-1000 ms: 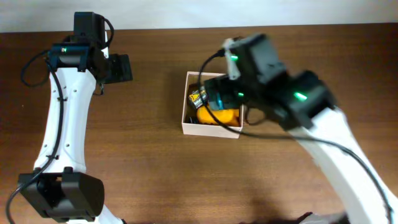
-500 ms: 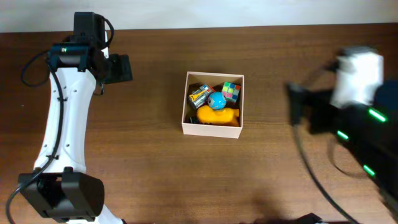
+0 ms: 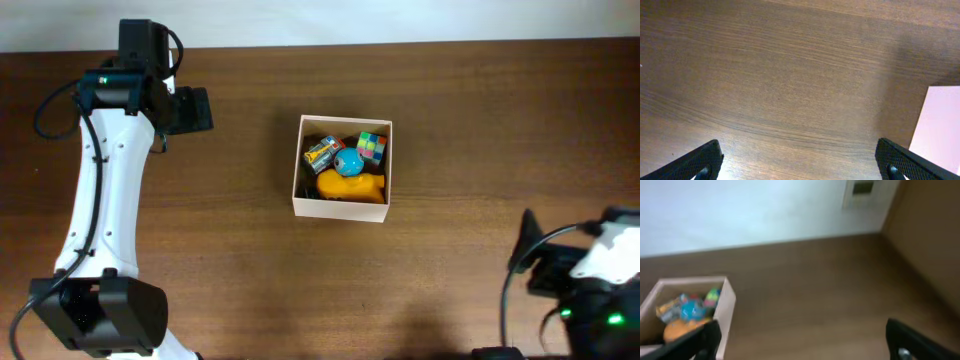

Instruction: Pack container

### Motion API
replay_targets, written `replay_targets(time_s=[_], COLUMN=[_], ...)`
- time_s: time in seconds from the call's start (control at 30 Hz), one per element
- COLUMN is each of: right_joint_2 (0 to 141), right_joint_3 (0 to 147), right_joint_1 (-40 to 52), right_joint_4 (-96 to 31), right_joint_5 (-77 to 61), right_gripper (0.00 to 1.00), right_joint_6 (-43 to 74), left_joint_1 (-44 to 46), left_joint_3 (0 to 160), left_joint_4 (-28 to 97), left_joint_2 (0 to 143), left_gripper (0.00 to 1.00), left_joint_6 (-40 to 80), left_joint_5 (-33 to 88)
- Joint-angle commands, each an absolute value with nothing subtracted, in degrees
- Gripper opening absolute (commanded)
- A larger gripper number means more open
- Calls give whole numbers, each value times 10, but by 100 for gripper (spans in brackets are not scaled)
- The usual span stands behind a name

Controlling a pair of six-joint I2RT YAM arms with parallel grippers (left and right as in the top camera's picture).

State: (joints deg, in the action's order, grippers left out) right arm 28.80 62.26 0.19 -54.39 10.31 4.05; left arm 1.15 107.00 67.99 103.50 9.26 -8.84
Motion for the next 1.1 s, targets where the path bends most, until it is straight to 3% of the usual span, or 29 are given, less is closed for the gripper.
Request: replay_targets(time_s=[0.0, 0.37, 1.07], right_joint_2=[216, 39, 20], right_joint_3=[483, 211, 94], right_joint_1=[-4, -4, -4], right_joint_4=[-504, -432, -430], right_joint_5=[72, 56, 56], right_gripper=[99, 99, 99], right_joint_6=[39, 39, 38], left_joint_1=[11, 11, 11], left_joint_3=[1076, 1076, 1076], left_joint_4=[680, 680, 680], left_joint_2=[1030, 1030, 1030], left_gripper=[99, 99, 99], left_joint_6=[98, 98, 98], left_joint_5=[-86, -86, -86])
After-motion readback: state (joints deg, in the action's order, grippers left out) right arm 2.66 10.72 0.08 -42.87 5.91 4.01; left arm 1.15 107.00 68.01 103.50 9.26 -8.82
